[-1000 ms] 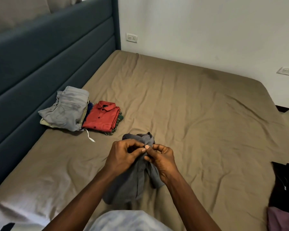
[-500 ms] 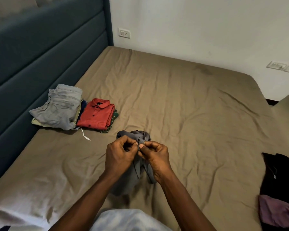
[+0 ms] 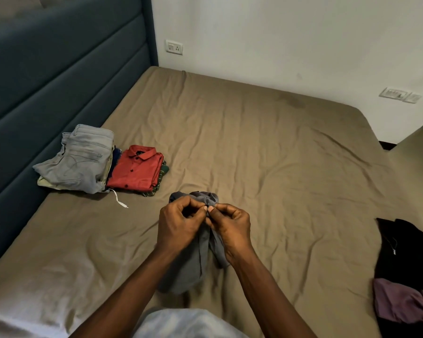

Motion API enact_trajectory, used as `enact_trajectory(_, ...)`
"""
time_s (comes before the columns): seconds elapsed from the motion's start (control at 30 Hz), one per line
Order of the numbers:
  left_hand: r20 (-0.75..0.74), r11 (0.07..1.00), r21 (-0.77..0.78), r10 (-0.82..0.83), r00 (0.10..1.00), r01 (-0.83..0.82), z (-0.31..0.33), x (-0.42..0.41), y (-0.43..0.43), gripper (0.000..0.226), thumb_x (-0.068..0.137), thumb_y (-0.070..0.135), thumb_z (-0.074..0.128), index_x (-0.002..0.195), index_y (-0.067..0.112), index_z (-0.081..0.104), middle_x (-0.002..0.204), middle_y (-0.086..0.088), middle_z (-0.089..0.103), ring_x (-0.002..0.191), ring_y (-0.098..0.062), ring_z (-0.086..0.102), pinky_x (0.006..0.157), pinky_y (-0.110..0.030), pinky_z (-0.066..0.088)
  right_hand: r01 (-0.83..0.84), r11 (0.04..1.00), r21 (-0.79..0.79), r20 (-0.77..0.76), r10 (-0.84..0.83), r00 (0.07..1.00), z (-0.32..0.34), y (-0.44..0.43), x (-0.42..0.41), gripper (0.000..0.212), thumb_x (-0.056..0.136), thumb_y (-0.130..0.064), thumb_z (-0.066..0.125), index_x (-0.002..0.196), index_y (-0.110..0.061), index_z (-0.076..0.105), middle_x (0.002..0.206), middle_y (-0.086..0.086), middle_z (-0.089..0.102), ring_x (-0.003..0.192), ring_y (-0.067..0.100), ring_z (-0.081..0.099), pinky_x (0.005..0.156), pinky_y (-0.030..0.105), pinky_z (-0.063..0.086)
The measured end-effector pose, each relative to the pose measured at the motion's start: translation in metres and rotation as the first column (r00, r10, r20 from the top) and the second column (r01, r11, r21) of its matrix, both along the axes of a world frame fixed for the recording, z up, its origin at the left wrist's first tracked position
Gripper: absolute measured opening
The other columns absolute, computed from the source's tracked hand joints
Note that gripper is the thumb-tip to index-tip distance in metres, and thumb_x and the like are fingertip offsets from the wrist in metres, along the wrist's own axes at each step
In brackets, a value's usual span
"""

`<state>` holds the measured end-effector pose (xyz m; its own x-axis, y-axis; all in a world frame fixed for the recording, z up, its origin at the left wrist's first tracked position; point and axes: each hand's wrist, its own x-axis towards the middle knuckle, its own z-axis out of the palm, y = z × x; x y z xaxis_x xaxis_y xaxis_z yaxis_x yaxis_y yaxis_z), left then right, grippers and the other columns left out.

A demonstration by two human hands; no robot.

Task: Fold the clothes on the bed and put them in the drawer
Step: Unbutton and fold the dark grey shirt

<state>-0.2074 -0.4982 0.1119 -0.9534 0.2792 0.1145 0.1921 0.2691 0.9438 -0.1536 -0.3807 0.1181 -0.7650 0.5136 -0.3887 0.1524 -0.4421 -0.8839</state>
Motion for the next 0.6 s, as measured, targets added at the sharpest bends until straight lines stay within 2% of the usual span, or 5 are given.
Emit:
enact_trajectory(0.17, 0.025, 0.999, -0.038, 0.038, 0.999, -0.037, -0.001, -0.005, 0.000, 0.009, 0.084, 0.016, 0.081, 0.080, 0.023, 0.076, 0.074, 0.014, 0.074, 0.074, -0.005, 0.072, 0.069, -0.030, 0.058, -0.057, 0.981, 0.183, 0.012, 0.056, 0.998, -0.005, 0.000, -0.004, 0.016, 0.089, -0.001, 0.075, 0.081, -0.014, 0.081, 0.086, 0.015, 0.077, 0.095, 0.041, 0.073, 0.089, 0.051, 0.060)
enact_trajectory(0.23, 0.031, 0.996, -0.052, 0.081, 0.996, -0.079, 0.002, -0.006, 0.003, 0.009, 0.083, 0.016, 0.081, 0.079, 0.023, 0.076, 0.073, 0.017, 0.074, 0.072, 0.000, 0.071, 0.069, -0.026, 0.057, -0.086, 0.963, 0.257, 0.001, 0.088, 0.996, -0.004, 0.001, -0.006, 0.014, 0.090, -0.002, 0.073, 0.086, -0.012, 0.082, 0.088, 0.012, 0.078, 0.095, 0.038, 0.074, 0.091, 0.053, 0.059)
enact_trajectory(0.33, 0.065, 0.999, 0.000, 0.043, 0.997, -0.043, 0.001, -0.014, 0.004, 0.007, 0.085, 0.015, 0.080, 0.086, 0.022, 0.081, 0.079, 0.014, 0.077, 0.079, -0.001, 0.073, 0.075, -0.029, 0.059, -0.091, 0.918, 0.387, 0.002, 0.098, 0.995, 0.002, 0.007, -0.009, 0.009, 0.090, -0.006, 0.075, 0.094, -0.011, 0.082, 0.089, 0.003, 0.079, 0.091, 0.021, 0.076, 0.089, 0.043, 0.061)
enact_trajectory(0.47, 0.170, 0.980, 0.117, -0.181, 0.969, 0.162, 0.007, -0.029, 0.004, 0.026, 0.082, 0.013, 0.069, 0.104, 0.017, 0.082, 0.097, 0.005, 0.080, 0.096, -0.013, 0.075, 0.089, -0.035, 0.060, -0.088, 0.776, 0.624, 0.059, 0.065, 0.996, 0.012, 0.024, -0.016, 0.011, 0.086, -0.011, 0.080, 0.094, -0.019, 0.082, 0.084, -0.012, 0.077, 0.083, -0.003, 0.072, 0.079, 0.023, 0.058)
enact_trajectory(0.6, 0.258, 0.942, 0.210, -0.312, 0.914, 0.262, 0.014, -0.038, 0.004, 0.036, 0.088, -0.004, 0.066, 0.098, 0.028, 0.080, 0.099, 0.001, 0.080, 0.100, -0.016, 0.075, 0.092, -0.031, 0.059, -0.194, 0.629, 0.753, 0.127, 0.151, 0.980, 0.018, 0.038, -0.024, 0.016, 0.087, -0.015, 0.075, 0.101, -0.021, 0.081, 0.087, -0.014, 0.077, 0.082, -0.004, 0.070, 0.073, 0.016, 0.055)
